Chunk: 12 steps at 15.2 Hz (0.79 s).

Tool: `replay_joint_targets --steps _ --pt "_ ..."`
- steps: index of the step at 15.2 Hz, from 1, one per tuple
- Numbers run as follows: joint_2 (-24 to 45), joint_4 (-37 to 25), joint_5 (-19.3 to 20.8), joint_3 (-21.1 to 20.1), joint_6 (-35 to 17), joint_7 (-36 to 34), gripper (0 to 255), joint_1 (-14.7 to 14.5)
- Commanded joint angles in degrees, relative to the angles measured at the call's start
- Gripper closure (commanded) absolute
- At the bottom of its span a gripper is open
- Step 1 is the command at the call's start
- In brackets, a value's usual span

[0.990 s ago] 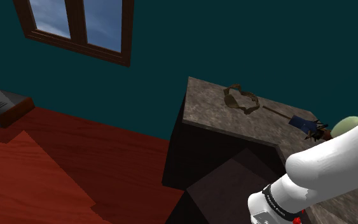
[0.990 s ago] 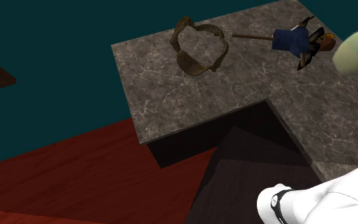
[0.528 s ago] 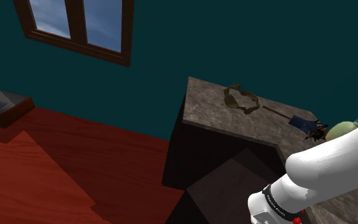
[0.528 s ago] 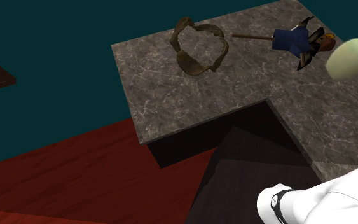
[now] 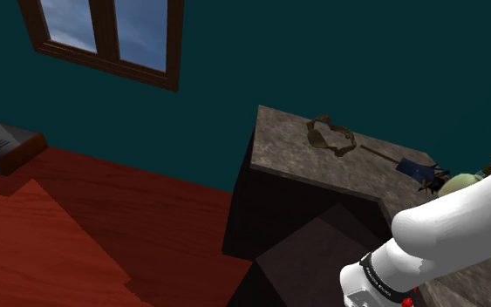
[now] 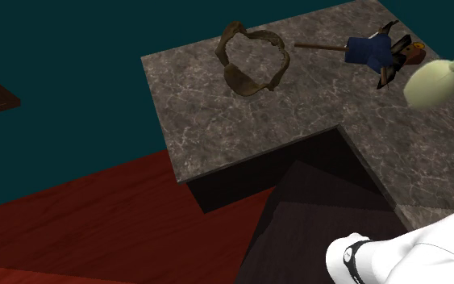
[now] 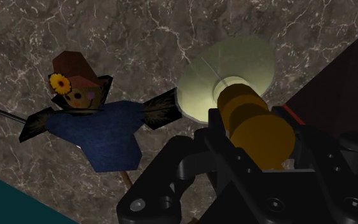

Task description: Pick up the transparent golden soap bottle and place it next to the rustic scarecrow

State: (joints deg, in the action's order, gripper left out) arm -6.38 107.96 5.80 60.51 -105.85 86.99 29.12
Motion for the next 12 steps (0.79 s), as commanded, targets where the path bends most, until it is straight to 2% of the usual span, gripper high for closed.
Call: replay_joint_targets --steps 1,12 --pt "0.22 1.45 -0.16 0.25 -1.63 0.21 255 0.07" --pt "3.37 8.27 -2.86 1.79 -10.11 2.24 255 0.09"
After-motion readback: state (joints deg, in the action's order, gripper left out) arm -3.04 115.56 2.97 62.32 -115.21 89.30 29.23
